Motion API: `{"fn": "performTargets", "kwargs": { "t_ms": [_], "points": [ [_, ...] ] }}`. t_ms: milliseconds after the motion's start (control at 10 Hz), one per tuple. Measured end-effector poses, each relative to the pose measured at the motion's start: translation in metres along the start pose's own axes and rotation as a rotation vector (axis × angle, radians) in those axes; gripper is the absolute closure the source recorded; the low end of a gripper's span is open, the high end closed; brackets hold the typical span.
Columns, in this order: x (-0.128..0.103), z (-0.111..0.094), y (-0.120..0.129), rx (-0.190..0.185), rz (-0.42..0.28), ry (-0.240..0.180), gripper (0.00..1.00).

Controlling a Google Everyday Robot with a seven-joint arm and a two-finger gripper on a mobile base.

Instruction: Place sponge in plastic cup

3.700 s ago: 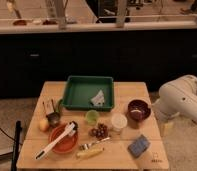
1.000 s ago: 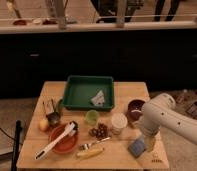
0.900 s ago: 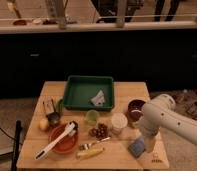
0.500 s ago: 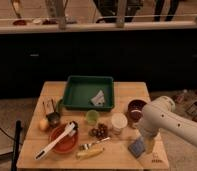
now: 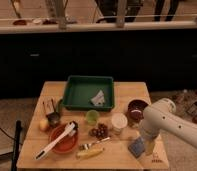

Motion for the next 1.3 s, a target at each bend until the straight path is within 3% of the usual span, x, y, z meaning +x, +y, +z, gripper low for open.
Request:
{"fn": "performTargets", "kwargs": {
  "t_ms": [200,400,500,700,1300],
  "points": [
    [0.0,0.0,0.002,0.012,-0.016,-0.011,0.2],
    [-0.003,0.0,0.006,0.04,-0.122,-0.019,0.2],
    [-0.008,0.002,0.008,0.059,-0.221,-0.02,0.2],
    [-0.009,0.006,0.01,0.069,-0.271,-0.021,0.2],
    [-0.01,0.042,0.007,0.018,-0.343,0.005,0.2]
  ]
}}
